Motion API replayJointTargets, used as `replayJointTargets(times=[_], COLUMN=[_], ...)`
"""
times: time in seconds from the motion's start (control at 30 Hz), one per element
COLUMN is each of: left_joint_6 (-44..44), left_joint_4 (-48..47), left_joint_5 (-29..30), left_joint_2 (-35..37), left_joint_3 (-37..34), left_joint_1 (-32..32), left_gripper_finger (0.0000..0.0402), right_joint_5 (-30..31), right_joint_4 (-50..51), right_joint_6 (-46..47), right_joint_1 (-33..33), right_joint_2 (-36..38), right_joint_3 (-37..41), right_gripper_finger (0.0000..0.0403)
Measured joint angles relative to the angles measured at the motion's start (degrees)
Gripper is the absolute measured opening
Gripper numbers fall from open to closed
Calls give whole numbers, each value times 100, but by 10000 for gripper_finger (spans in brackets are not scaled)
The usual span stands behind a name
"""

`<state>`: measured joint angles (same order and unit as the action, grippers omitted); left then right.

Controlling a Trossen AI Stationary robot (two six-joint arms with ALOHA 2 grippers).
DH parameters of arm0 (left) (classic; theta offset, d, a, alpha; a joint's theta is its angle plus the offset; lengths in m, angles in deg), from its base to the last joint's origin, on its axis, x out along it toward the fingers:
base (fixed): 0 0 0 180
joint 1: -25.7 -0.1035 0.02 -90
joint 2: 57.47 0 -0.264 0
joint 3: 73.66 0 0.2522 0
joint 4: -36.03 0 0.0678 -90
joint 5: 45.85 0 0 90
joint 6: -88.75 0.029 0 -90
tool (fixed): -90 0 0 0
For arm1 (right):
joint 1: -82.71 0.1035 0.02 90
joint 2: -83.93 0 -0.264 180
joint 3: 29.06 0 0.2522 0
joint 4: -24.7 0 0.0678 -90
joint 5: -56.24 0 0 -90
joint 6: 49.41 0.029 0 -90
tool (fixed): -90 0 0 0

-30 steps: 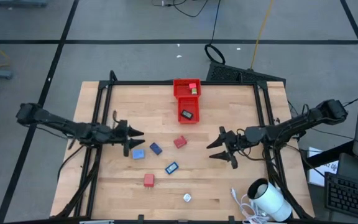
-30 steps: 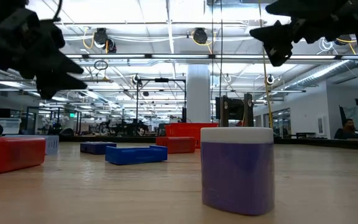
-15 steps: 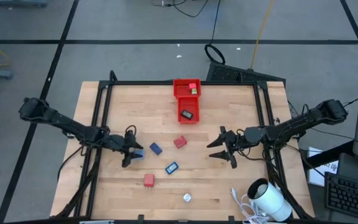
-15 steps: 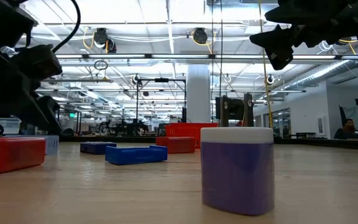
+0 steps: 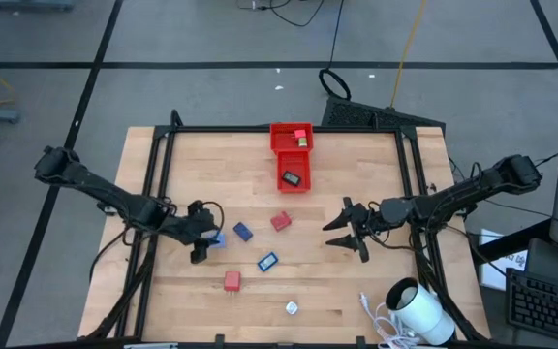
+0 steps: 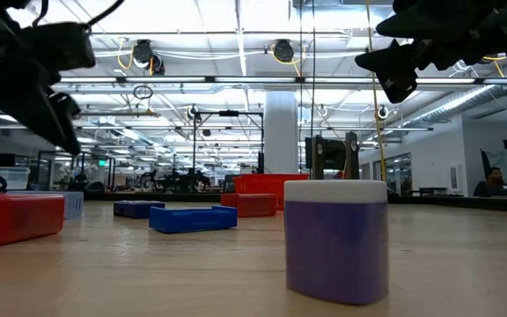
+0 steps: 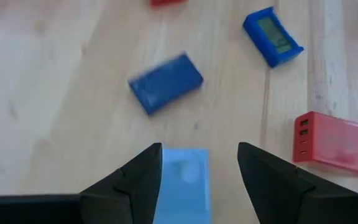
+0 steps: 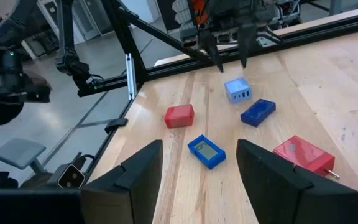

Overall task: Pick & Place Office items
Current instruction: Put the blue charger adapter into the top red bin

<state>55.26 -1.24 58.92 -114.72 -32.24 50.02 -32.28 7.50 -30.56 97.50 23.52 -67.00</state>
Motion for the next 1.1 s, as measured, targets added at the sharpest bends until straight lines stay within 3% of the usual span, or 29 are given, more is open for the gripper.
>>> replayJointTargets(times=[0.1, 0.4, 0.6, 1.1], left_joint_6=[-552, -496, -43, -802], left_joint_4=[-104, -572, -638, -588], left_joint_5=[-21, -298, 20, 502], left_joint_2=[-213, -749, -855, -1326], left_joint_3=[1, 3, 5, 14], left_joint_1=[131, 171, 171, 171], left_gripper_finger=[214, 214, 214, 214], right_joint_5=[0, -1, -1, -1], right_joint_4=[38, 128, 125, 127], right_joint_6=[0, 26, 1, 0], right_joint_1=[0, 0, 0, 0], right_joint_2=[0, -2, -2, -2], right_joint_3=[0, 0, 0, 0], right_gripper_finger=[196, 196, 196, 196])
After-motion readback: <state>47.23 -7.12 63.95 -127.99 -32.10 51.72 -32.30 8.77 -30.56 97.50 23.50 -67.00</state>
